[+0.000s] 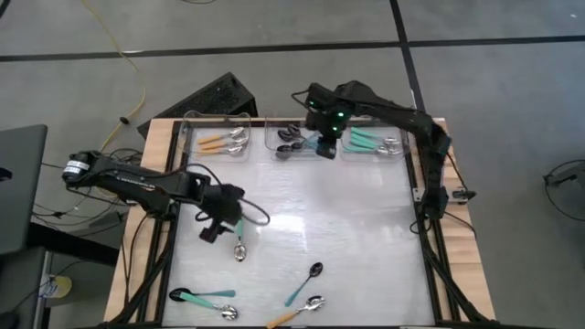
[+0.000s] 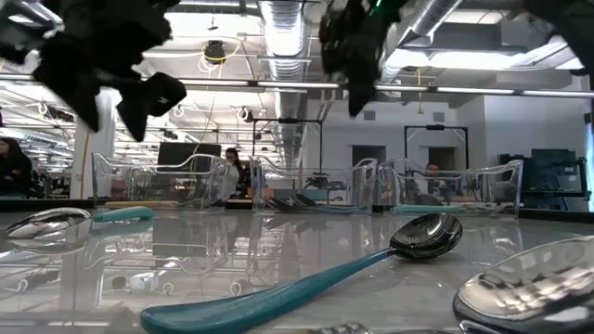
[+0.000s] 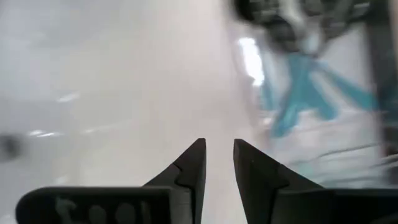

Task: Sort silverware by color (type)
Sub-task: Put the light green spoon into the right transparent bin

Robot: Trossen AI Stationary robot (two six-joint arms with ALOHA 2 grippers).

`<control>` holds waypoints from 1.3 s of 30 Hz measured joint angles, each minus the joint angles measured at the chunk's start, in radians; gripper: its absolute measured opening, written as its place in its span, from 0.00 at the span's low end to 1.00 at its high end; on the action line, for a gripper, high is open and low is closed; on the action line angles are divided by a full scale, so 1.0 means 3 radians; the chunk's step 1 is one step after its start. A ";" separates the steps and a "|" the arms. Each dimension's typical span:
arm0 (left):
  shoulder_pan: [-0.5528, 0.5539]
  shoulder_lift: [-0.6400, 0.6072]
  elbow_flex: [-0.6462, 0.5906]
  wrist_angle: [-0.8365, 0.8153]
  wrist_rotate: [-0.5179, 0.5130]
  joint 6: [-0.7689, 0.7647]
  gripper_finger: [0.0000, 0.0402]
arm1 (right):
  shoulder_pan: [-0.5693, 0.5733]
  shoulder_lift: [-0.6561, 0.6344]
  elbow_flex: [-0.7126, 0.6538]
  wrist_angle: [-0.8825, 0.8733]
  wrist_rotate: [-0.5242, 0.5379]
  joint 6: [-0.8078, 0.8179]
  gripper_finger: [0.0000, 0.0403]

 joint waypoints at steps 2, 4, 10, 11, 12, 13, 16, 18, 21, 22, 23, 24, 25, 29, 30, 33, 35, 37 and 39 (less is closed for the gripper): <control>-0.0084 0.0127 0.0000 -0.0003 -0.0051 0.0423 0.50 | 0.0082 -0.0179 -0.0063 -0.0074 -0.0141 0.0086 0.27; -0.0138 0.0304 0.0001 0.0027 -0.0122 0.0766 0.50 | 0.0185 -0.0368 -0.0158 -0.0091 -0.0160 0.0178 0.27; -0.0169 0.0788 0.0026 -0.0010 -0.0242 0.1202 0.50 | 0.0546 -0.1005 -0.0549 -0.0039 -0.0146 0.0607 0.27; -0.0169 0.0850 0.0027 -0.0012 -0.0241 0.1289 0.50 | 0.0613 -0.1111 -0.0638 -0.0015 -0.0116 0.0691 0.27; -0.0169 0.0906 0.0030 -0.0008 -0.0240 0.1384 0.50 | 0.0688 -0.1217 -0.0729 0.0019 -0.0049 0.0789 0.27; -0.0170 0.0961 0.0033 0.0004 -0.0238 0.1475 0.50 | 0.0758 -0.1333 -0.0838 0.0073 0.0032 0.0893 0.27; -0.0173 0.1109 0.0034 0.0104 -0.0238 0.1634 0.50 | 0.0994 -0.1676 -0.1186 0.0243 0.0321 0.1246 0.27; -0.0174 0.1180 0.0035 0.0206 -0.0237 0.1720 0.50 | 0.1147 -0.1895 -0.1448 0.0377 0.0469 0.1474 0.27; -0.0174 0.1264 0.0045 0.0232 -0.0226 0.1909 0.49 | 0.1362 -0.2188 -0.1846 0.0623 0.0594 0.1797 0.27; -0.0174 0.1288 0.0051 0.0202 -0.0224 0.1961 0.48 | 0.1428 -0.2280 -0.1975 0.0676 0.0619 0.1903 0.27; -0.0174 0.1306 0.0055 0.0154 -0.0213 0.1990 0.46 | 0.1490 -0.2362 -0.2092 0.0733 0.0651 0.2016 0.27; -0.0173 0.1325 0.0055 0.0111 -0.0203 0.1998 0.44 | 0.1549 -0.2439 -0.2200 0.0782 0.0660 0.2131 0.27; -0.0173 0.1349 0.0058 0.0076 -0.0198 0.1995 0.41 | 0.1599 -0.2520 -0.2309 0.0834 0.0660 0.2242 0.27; -0.0172 0.1351 0.0058 -0.0014 -0.0063 0.1891 0.22 | 0.1800 -0.2742 -0.2658 0.0948 0.0792 0.2685 0.27; -0.0172 0.1336 0.0055 -0.0017 -0.0047 0.1843 0.16 | 0.1848 -0.2781 -0.2730 0.0976 0.0862 0.2775 0.27; -0.0163 0.1327 0.0104 -0.0073 -0.0012 0.1581 0.05 | 0.2020 -0.2888 -0.2960 0.1136 0.1105 0.2968 0.27; -0.0121 0.1333 0.0182 -0.0219 0.0014 0.1379 0.05 | 0.2126 -0.2929 -0.3139 0.1377 0.1331 0.3067 0.27; -0.0052 0.1333 0.0274 -0.0376 0.0038 0.1176 0.07 | 0.2211 -0.2946 -0.3335 0.1778 0.1532 0.3120 0.27; 0.0032 0.1281 0.0386 -0.0384 0.0136 0.0992 0.07 | 0.2274 -0.2932 -0.3537 0.2293 0.1607 0.3107 0.27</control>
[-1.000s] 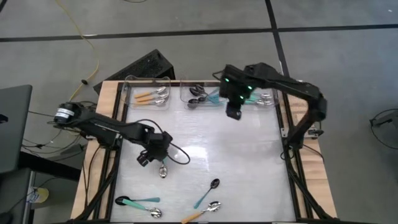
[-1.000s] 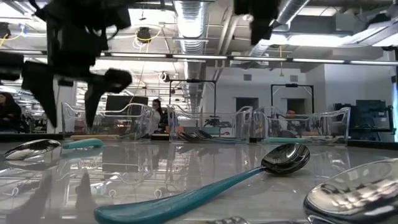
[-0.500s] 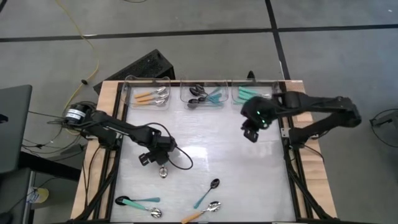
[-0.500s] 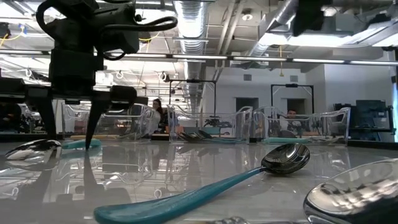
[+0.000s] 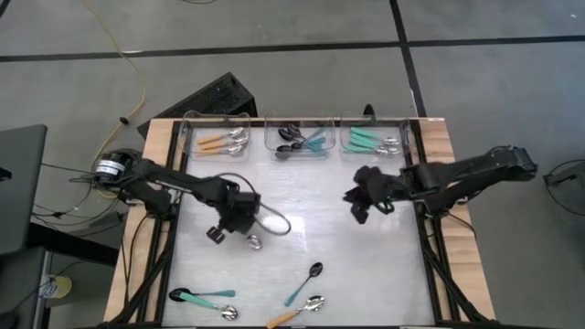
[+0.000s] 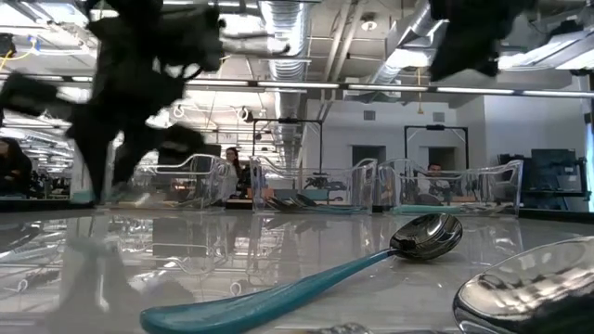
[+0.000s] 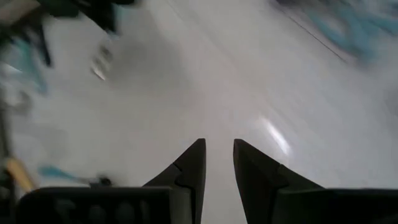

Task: Sort silverware by color (type)
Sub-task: Put the light green spoon into the right transparent bin

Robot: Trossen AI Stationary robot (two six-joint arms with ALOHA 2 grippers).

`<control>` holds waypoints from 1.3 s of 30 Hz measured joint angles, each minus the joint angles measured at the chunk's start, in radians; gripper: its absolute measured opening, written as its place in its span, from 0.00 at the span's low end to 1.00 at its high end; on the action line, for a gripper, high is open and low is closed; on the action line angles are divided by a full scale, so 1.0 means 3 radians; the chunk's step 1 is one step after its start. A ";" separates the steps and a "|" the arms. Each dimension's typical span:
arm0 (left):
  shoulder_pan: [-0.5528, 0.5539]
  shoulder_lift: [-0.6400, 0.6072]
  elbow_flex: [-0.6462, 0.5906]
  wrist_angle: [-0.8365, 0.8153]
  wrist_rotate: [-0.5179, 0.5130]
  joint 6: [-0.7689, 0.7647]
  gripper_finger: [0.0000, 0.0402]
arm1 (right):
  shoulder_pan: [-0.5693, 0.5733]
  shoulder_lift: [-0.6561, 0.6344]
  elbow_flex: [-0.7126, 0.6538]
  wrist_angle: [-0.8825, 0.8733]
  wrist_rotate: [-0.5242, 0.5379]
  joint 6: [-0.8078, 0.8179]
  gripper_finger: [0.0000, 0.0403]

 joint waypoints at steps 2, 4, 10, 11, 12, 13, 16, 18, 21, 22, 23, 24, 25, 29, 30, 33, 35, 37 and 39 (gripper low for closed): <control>0.0105 -0.0094 0.0063 -0.0012 0.0242 -0.0192 0.06 | 0.0035 0.0061 -0.0182 0.0657 -0.0001 -0.0181 0.27; 0.0235 -0.0206 0.0081 0.0070 0.0647 -0.0428 0.05 | 0.0060 0.0165 -0.0320 0.1226 -0.0004 -0.0431 0.27; 0.0730 -0.0513 0.0091 0.0711 0.2111 -0.1130 0.05 | 0.0073 0.0513 -0.0343 0.2102 -0.0250 -0.1344 0.27; 0.0794 -0.0553 0.0091 0.0885 0.2276 -0.1247 0.05 | 0.0070 0.0570 -0.0342 0.2240 -0.0263 -0.1454 0.27; 0.0846 -0.0591 0.0091 0.1079 0.2410 -0.1364 0.05 | 0.0067 0.0624 -0.0342 0.2379 -0.0265 -0.1547 0.27; 0.0885 -0.0625 0.0091 0.1318 0.2506 -0.1486 0.05 | 0.0066 0.0671 -0.0341 0.2500 -0.0269 -0.1642 0.27; 0.0924 -0.0694 0.0091 0.2083 0.2617 -0.1892 0.05 | 0.0060 0.0805 -0.0342 0.2999 -0.0268 -0.1912 0.27; 0.0923 -0.0712 0.0091 0.2653 0.2630 -0.2164 0.05 | 0.0038 0.0888 -0.0338 0.3364 -0.0269 -0.2023 0.27; 0.0923 -0.0717 0.0092 0.3432 0.2597 -0.2560 0.05 | -0.0004 0.1013 -0.0238 0.3744 -0.0271 -0.2041 0.27; 0.0923 -0.0717 0.0092 0.3639 0.2572 -0.2658 0.05 | -0.0005 0.1042 -0.0168 0.3795 -0.0284 -0.2079 0.27; 0.0923 -0.0717 0.0092 0.3813 0.2540 -0.2733 0.05 | -0.0008 0.1069 -0.0089 0.3800 -0.0331 -0.2142 0.28; 0.0923 -0.0717 0.0092 0.3944 0.2511 -0.2794 0.05 | -0.0015 0.1095 0.0020 0.3803 -0.0413 -0.2214 0.29; 0.0923 -0.0717 0.0092 0.4059 0.2495 -0.2853 0.05 | -0.0023 0.1124 0.0131 0.3819 -0.0524 -0.2278 0.30; 0.0923 -0.0717 0.0092 0.4228 0.2397 -0.2997 0.05 | -0.0063 0.1230 0.0566 0.3780 -0.0854 -0.2318 0.37; 0.0923 -0.0717 0.0092 0.4225 0.2395 -0.2997 0.05 | -0.0090 0.1254 0.0668 0.3674 -0.0903 -0.2333 0.40; 0.0917 -0.0717 0.0092 0.4251 0.2397 -0.2997 0.05 | -0.0190 0.1354 0.0959 0.3269 -0.1004 -0.2340 0.46; 0.0916 -0.0717 0.0092 0.4327 0.2391 -0.2999 0.05 | -0.0241 0.1403 0.1101 0.3019 -0.1078 -0.2331 0.50; 0.0914 -0.0717 0.0092 0.4404 0.2402 -0.3024 0.05 | -0.0285 0.1462 0.1182 0.2888 -0.1249 -0.2323 0.52; 0.0910 -0.0718 0.0093 0.4427 0.2404 -0.3022 0.05 | -0.0320 0.1514 0.1223 0.2808 -0.1392 -0.2244 0.54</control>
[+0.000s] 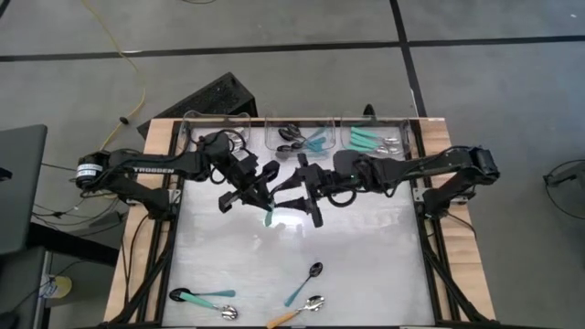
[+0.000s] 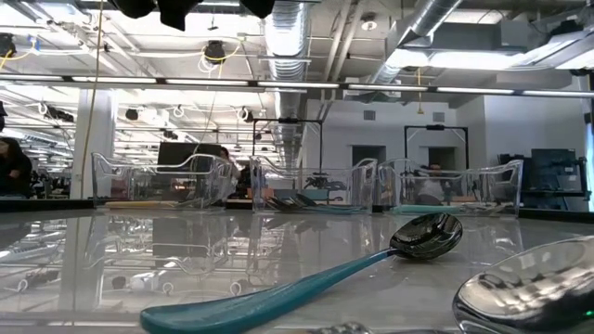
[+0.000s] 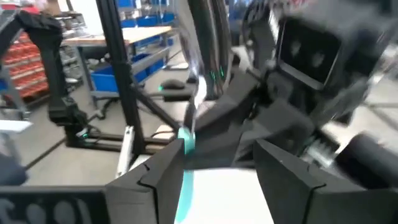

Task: Sort silverware by color (type)
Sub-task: Put the light green spoon into the right transparent bin

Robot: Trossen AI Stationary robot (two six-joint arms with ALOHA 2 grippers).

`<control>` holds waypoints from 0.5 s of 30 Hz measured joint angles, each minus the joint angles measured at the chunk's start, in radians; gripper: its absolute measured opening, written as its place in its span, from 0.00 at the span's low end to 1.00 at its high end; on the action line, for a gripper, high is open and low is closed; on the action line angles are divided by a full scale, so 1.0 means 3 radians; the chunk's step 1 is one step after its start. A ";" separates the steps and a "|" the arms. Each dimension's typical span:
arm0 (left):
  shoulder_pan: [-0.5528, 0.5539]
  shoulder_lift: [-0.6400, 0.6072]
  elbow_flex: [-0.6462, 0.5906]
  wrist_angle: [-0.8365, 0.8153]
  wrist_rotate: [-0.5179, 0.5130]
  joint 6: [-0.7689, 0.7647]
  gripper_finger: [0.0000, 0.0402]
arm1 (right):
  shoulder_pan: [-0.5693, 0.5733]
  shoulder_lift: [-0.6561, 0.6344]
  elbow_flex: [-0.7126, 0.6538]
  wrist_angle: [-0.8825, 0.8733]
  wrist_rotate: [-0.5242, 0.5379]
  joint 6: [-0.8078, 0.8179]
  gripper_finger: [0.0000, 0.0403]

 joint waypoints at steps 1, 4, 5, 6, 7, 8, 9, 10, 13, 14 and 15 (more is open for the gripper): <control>0.0000 0.0000 0.0000 0.0013 -0.0006 0.0001 0.05 | -0.0016 0.0004 0.0001 -0.0025 -0.0065 0.0057 0.54; 0.0001 -0.0001 0.0000 0.0043 -0.0081 0.0002 0.05 | -0.0050 -0.0006 0.0009 -0.0001 -0.0144 0.0115 0.54; 0.0005 -0.0001 0.0000 0.0037 -0.0085 0.0016 0.05 | -0.0052 -0.0008 0.0011 0.0031 -0.0194 0.0117 0.54; 0.0005 -0.0001 0.0000 0.0022 -0.0087 0.0036 0.05 | -0.0055 -0.0008 0.0012 0.0082 -0.0263 0.0127 0.54; 0.0005 -0.0001 0.0000 0.0007 -0.0088 0.0054 0.05 | -0.0065 -0.0007 0.0012 0.0141 -0.0362 0.0164 0.54; 0.0004 -0.0001 0.0000 0.0000 -0.0088 0.0065 0.05 | -0.0080 -0.0006 0.0012 0.0207 -0.0504 0.0236 0.54; 0.0004 -0.0001 0.0000 0.0007 -0.0087 0.0070 0.05 | -0.0100 -0.0006 0.0011 0.0268 -0.0648 0.0337 0.54; 0.0004 -0.0002 0.0003 0.0020 -0.0088 0.0071 0.05 | -0.0121 -0.0008 0.0010 0.0311 -0.0740 0.0443 0.54; 0.0011 -0.0004 0.0004 0.0004 -0.0089 0.0085 0.05 | -0.0164 -0.0010 0.0012 0.0322 -0.0782 0.0550 0.54; 0.0011 -0.0004 0.0004 0.0002 -0.0099 0.0087 0.05 | -0.0166 -0.0010 0.0012 0.0317 -0.0763 0.0553 0.54; 0.0011 -0.0004 0.0004 0.0003 -0.0126 0.0090 0.05 | -0.0166 -0.0009 0.0011 0.0316 -0.0727 0.0553 0.54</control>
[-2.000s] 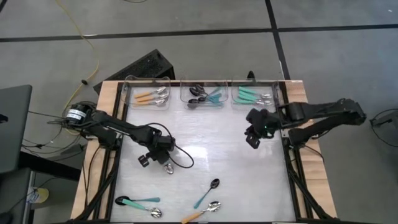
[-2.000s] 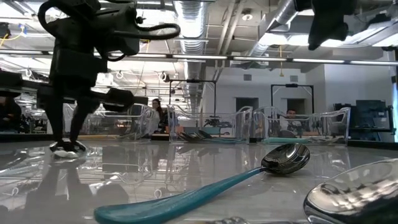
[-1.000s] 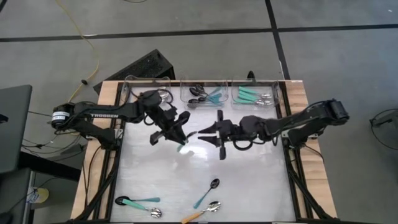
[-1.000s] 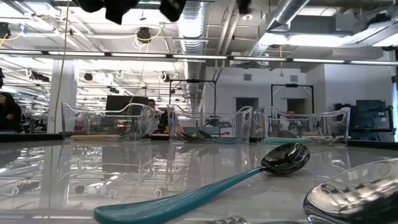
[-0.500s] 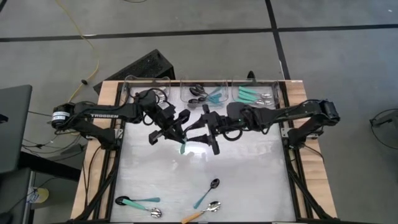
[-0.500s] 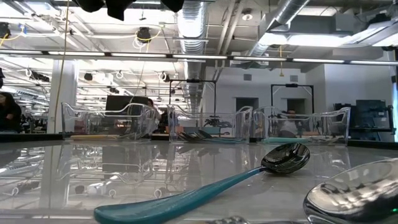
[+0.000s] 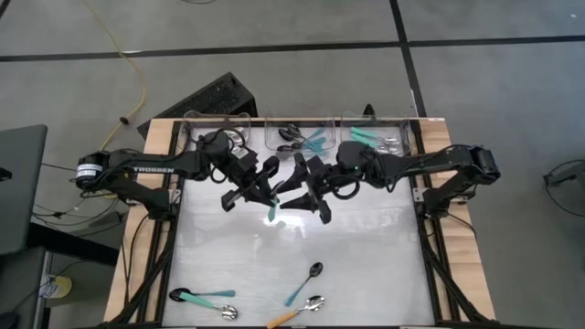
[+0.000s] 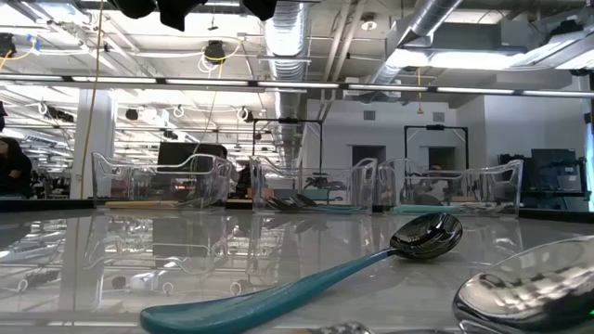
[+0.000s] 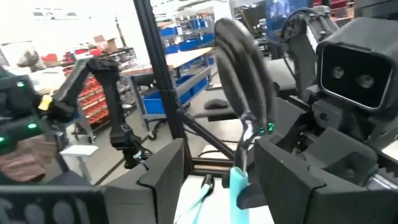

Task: Sort silverware by color (type)
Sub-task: Put the light green spoon into the right transparent bin

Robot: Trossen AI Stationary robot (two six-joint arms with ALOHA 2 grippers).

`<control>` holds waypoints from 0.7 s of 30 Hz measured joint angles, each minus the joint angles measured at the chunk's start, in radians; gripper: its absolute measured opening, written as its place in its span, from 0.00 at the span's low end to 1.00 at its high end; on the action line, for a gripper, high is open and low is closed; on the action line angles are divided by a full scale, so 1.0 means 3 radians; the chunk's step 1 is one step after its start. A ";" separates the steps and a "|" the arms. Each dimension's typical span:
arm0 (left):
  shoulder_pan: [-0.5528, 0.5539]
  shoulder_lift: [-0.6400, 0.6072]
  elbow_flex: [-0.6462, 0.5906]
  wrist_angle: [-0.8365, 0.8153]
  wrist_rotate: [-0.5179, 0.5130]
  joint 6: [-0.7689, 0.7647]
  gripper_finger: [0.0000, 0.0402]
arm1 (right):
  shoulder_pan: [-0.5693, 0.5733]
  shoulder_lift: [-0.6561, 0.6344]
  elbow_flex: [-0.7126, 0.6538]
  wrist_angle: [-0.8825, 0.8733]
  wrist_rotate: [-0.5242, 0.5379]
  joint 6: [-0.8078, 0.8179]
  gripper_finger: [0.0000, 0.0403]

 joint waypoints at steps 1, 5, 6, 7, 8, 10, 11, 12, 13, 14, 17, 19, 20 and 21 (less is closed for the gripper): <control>0.0001 0.0000 0.0000 -0.0006 -0.0018 0.0020 0.05 | 0.0002 0.0007 0.0000 0.0004 0.0027 -0.0002 0.54; -0.0004 0.0000 0.0000 0.0005 -0.0075 0.0068 0.05 | 0.0003 0.0107 -0.0006 0.0056 0.0064 0.0000 0.54; -0.0002 0.0000 0.0000 0.0003 -0.0120 0.0068 0.05 | 0.0004 0.0140 -0.0007 0.0093 0.0064 0.0001 0.54; 0.0001 0.0001 0.0000 0.0006 -0.0188 0.0068 0.05 | 0.0011 0.0175 -0.0004 0.0168 0.0068 0.0003 0.54; 0.0001 0.0000 0.0000 0.0004 -0.0278 0.0068 0.05 | 0.0013 0.0204 0.0002 0.0215 0.0069 0.0002 0.54; 0.0003 0.0001 -0.0004 -0.0028 -0.0347 0.0070 0.05 | 0.0010 0.0220 0.0002 0.0247 0.0077 0.0023 0.54; 0.0003 0.0001 -0.0004 -0.0033 -0.0362 0.0070 0.05 | 0.0010 0.0220 0.0002 0.0240 0.0085 0.0025 0.53; 0.0003 0.0001 -0.0004 -0.0040 -0.0375 0.0070 0.05 | 0.0008 0.0220 0.0002 0.0235 0.0098 0.0022 0.51; 0.0003 0.0001 -0.0004 -0.0058 -0.0378 0.0070 0.05 | 0.0004 0.0219 0.0002 0.0220 0.0107 0.0011 0.50; 0.0003 0.0001 -0.0004 -0.0075 -0.0370 0.0070 0.05 | 0.0000 0.0218 0.0002 0.0204 0.0107 0.0011 0.47; 0.0003 0.0004 -0.0004 -0.0075 -0.0316 0.0070 0.05 | -0.0031 0.0192 0.0001 0.0175 0.0103 -0.0004 0.38; 0.0004 0.0002 -0.0004 -0.0047 -0.0312 0.0070 0.05 | -0.0064 0.0180 0.0001 0.0185 0.0100 -0.0018 0.28; 0.0004 0.0002 -0.0004 -0.0040 -0.0314 0.0074 0.05 | -0.0081 0.0180 0.0001 0.0179 0.0092 -0.0019 0.23; 0.0004 0.0002 -0.0004 -0.0041 -0.0325 0.0073 0.05 | -0.0104 0.0180 0.0001 0.0162 0.0051 -0.0019 0.17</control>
